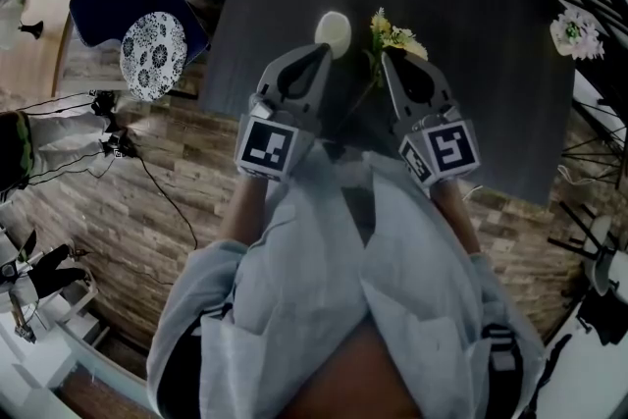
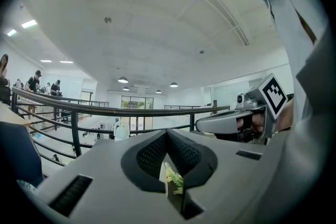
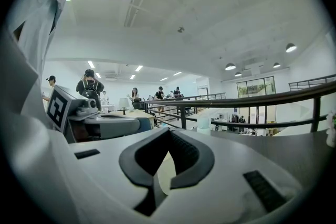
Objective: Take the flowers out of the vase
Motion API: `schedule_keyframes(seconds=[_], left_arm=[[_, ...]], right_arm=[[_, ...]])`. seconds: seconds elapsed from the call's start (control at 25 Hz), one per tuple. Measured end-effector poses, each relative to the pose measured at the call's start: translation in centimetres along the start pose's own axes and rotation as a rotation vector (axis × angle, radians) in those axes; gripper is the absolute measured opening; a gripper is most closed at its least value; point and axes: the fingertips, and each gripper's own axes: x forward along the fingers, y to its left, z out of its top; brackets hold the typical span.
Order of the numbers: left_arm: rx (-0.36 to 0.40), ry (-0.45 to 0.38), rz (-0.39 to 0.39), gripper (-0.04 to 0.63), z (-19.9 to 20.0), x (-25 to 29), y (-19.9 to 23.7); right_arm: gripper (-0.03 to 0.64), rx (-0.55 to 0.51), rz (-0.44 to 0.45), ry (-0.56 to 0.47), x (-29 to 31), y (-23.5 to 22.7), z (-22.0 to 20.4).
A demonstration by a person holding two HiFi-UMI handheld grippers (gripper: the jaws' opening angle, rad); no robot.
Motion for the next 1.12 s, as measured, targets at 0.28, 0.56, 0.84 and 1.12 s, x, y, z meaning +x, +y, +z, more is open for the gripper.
schedule_keyframes(seconds=[0.28, 0.56, 0.84, 1.12], left_arm=[[0.001, 0.006, -0.003, 0.002, 0.07, 0.02, -0.2], [0.002, 0.004, -0.007, 0.002, 0.06, 0.25, -0.25], [0.005, 0.005, -0.01, 0.002, -0.05, 0.21, -0.41], [0.002, 0.007, -0.01, 0.002, -0.13, 0.3, -0.51]], right_arm=[[-0.005, 0.003, 0.007, -0.002, -0.04, 0.18, 0.07], [-0.005, 0.002, 0.01, 0.001, 0.08, 0.11, 0.03], [-0.005, -0.002, 0.008, 0.004, -0.04, 0.12, -0.14], [-0.005, -0.001, 0.005, 0.008, -0.08, -0.02, -0.31]])
